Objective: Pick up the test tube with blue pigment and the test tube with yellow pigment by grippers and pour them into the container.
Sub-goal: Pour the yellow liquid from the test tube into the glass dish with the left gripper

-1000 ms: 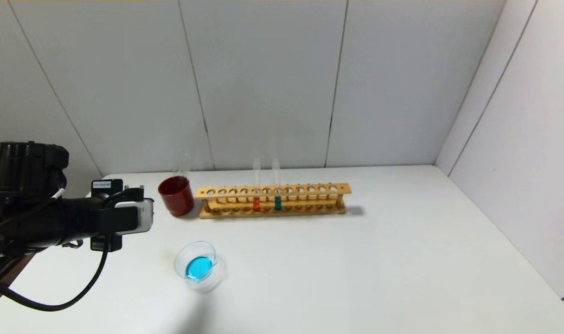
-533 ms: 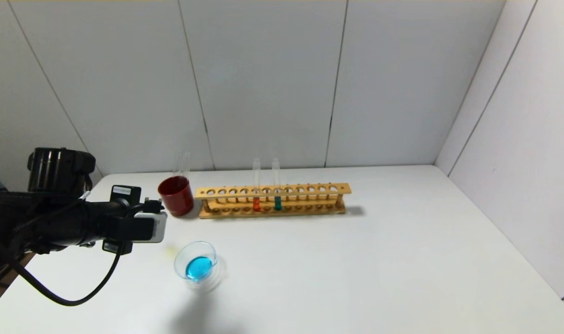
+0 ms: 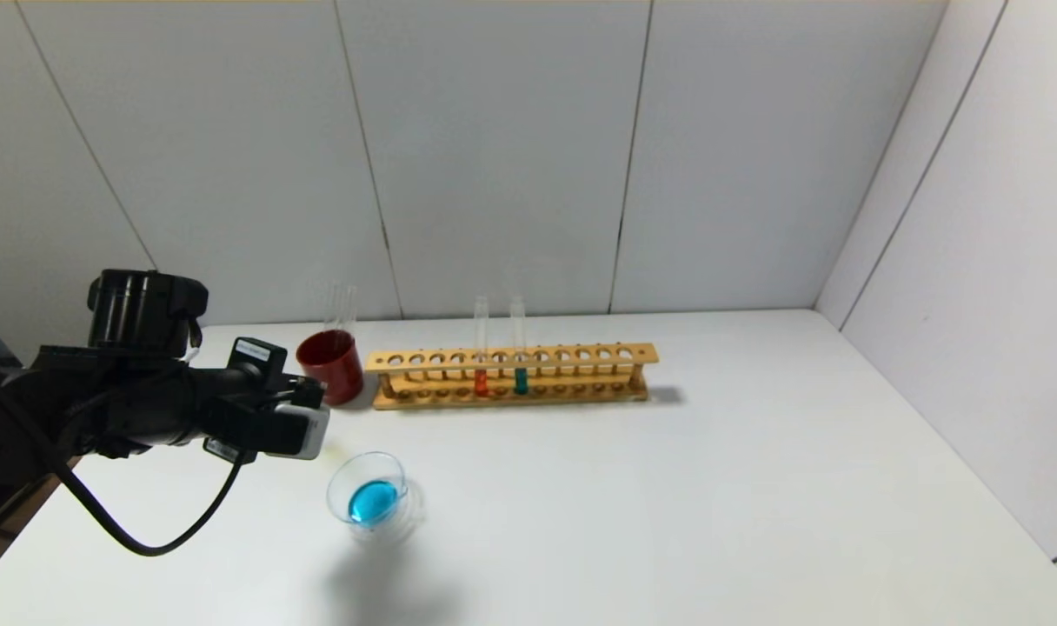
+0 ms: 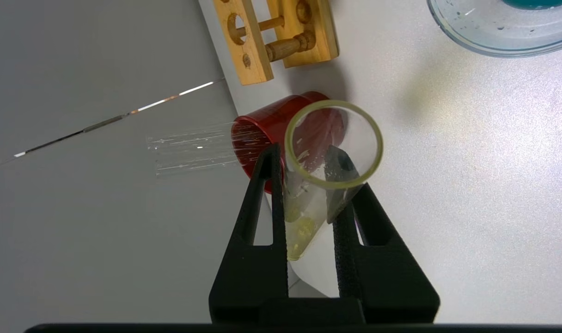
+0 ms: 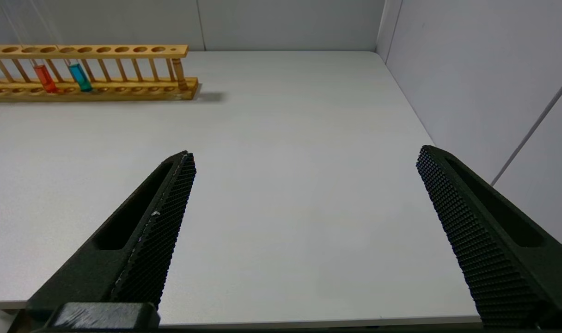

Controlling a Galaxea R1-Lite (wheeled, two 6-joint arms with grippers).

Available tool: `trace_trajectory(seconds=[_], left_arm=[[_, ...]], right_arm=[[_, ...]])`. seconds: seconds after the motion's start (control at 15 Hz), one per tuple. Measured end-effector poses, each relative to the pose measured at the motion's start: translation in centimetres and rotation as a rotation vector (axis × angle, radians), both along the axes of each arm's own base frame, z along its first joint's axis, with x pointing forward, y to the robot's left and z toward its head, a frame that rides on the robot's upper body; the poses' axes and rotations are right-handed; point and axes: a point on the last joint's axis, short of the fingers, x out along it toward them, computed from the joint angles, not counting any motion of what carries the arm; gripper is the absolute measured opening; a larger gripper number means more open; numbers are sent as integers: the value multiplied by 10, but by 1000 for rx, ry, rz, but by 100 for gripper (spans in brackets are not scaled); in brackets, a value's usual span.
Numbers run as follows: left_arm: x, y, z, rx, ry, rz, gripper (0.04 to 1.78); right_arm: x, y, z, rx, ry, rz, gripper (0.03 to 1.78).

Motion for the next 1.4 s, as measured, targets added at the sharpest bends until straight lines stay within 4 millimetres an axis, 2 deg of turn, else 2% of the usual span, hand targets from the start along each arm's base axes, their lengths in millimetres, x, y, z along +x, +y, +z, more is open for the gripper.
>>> trace_trajectory(seconds=[0.33,0.6,1.4], left_arm=[[15,-6,-8,31,10,-18,33],[24,-11,-10,81,-49,-68,33],[29,-11,-25,191,-34,-100,33]], right_arm=[[0,0,0,0,0,0,175],[0,0,0,0,0,1,175],[0,0,0,0,0,1,175]])
